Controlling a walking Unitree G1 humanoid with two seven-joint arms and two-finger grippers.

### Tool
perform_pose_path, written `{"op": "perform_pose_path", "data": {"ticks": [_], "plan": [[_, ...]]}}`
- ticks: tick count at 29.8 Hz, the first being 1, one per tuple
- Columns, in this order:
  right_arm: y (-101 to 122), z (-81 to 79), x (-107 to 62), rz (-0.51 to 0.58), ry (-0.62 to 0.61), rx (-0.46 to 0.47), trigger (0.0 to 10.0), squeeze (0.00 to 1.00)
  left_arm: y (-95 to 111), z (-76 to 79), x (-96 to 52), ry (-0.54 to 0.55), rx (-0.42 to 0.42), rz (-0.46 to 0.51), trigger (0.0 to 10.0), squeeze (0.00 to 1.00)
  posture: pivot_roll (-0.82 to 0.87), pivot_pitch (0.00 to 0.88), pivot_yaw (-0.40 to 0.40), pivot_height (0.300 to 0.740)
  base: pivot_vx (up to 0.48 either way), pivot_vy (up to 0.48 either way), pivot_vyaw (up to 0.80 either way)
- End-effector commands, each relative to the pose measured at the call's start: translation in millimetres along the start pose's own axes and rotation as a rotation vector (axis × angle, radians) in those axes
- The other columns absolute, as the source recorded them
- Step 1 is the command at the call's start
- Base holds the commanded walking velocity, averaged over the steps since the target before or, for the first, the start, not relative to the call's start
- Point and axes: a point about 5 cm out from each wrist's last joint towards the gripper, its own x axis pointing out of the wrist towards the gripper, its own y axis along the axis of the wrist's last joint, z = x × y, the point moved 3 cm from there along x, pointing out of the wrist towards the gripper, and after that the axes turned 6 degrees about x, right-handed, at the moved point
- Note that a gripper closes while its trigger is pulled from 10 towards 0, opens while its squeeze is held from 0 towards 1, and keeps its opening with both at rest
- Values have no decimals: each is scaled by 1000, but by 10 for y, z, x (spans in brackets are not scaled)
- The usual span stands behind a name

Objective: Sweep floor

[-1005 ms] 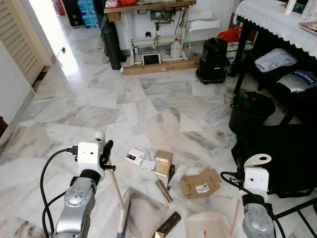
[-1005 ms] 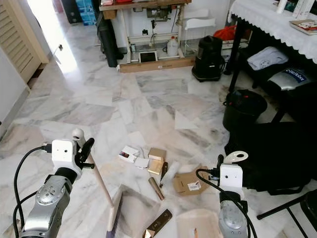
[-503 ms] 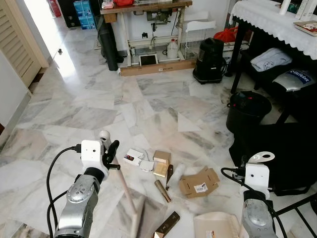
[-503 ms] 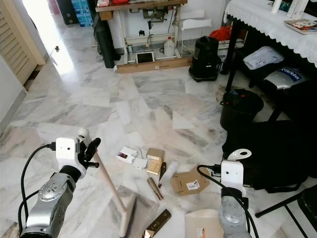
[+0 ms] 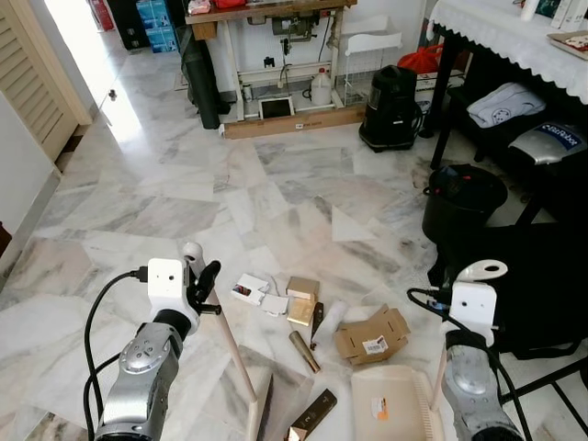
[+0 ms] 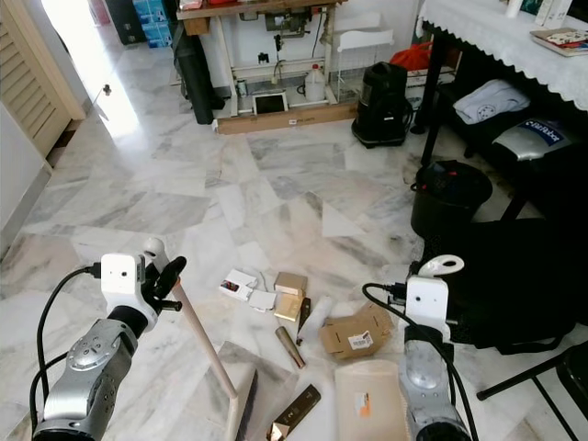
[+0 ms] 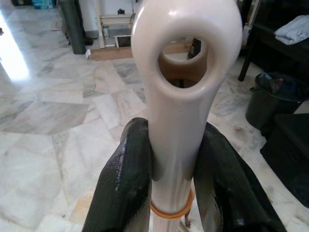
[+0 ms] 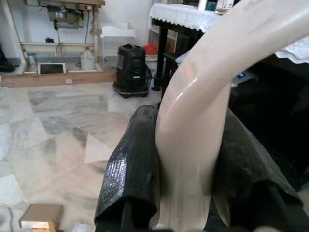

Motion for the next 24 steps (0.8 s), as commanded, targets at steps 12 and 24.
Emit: {"op": "perform_pose_path", "data": {"ticks": [12, 24], "plan": [[-145, -261, -118, -61, 56, 16, 10000, 0, 221, -62, 83, -25, -30, 22, 10000, 0, 150, 96, 107, 740, 0, 0, 0], [-230, -319, -214, -86, 76, -2, 10000, 0, 73, 56, 248, -120, -174, -98, 10000, 0, 143, 100, 112, 740, 0, 0, 0]]}}
